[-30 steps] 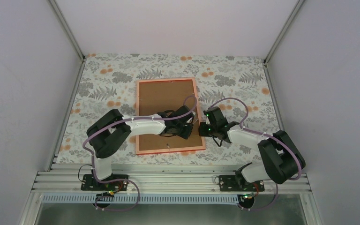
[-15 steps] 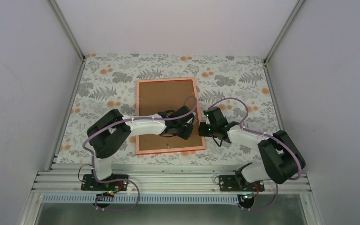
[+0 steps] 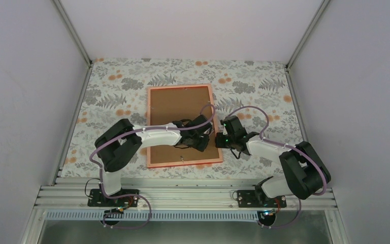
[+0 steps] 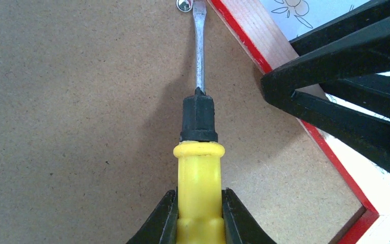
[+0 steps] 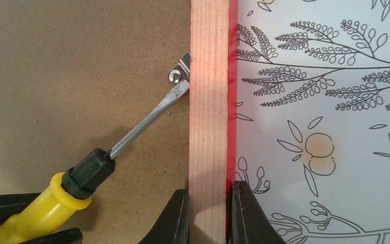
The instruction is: Take the photo out of the frame
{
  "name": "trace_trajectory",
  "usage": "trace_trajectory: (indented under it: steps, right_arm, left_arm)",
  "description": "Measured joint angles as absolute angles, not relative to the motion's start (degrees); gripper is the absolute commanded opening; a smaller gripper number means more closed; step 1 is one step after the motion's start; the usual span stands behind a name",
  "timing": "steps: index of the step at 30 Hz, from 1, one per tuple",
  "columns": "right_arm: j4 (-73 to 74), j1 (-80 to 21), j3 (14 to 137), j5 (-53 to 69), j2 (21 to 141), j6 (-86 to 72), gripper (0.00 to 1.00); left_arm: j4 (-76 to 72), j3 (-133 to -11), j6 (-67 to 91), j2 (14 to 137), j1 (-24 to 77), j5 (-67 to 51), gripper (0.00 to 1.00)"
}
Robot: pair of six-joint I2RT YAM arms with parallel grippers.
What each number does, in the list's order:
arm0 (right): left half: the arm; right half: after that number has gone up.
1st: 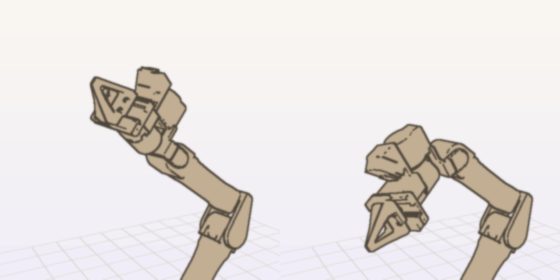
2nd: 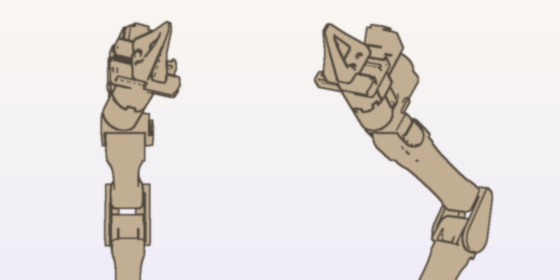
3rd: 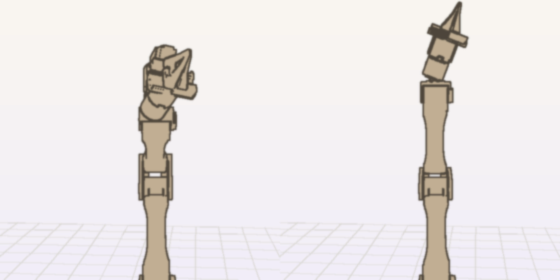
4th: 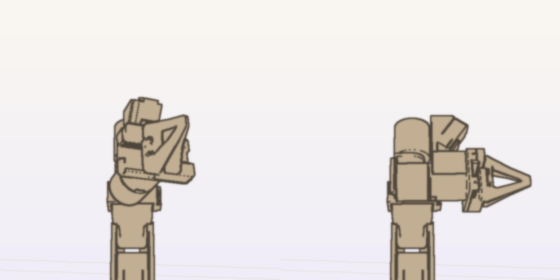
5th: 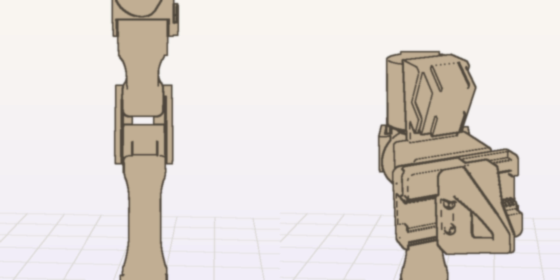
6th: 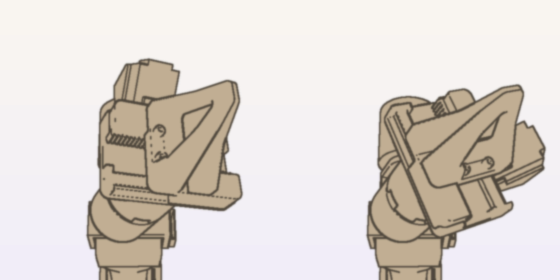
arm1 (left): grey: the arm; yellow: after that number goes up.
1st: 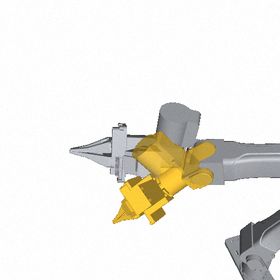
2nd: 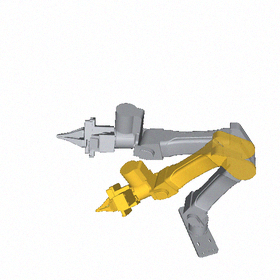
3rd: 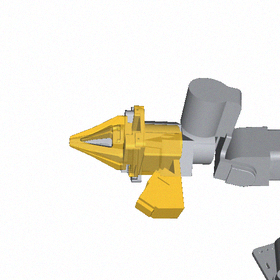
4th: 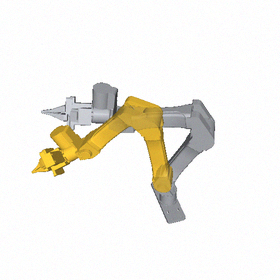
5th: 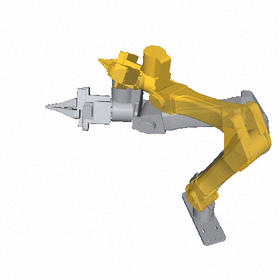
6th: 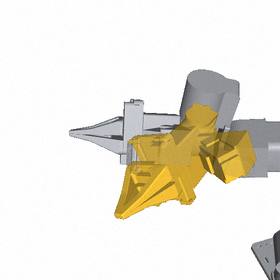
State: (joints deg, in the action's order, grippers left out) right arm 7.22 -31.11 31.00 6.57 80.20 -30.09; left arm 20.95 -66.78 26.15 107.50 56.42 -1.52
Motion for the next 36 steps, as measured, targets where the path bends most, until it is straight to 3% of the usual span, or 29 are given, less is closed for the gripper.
trace_trajectory:
  steps: [17, 36]
  right_arm:
    - [5.8, -31.1, 31.0, 6.5, 80.8, -30.0, 0.04]
    - [2.5, -31.6, 31.0, 7.8, 82.1, -29.0, 0.04]
  left_arm:
    - [22.1, -69.0, 27.3, 109.2, 56.1, -0.1, 0.02]
    - [13.9, -61.1, 35.7, 104.9, 54.1, -2.7, 0.02]
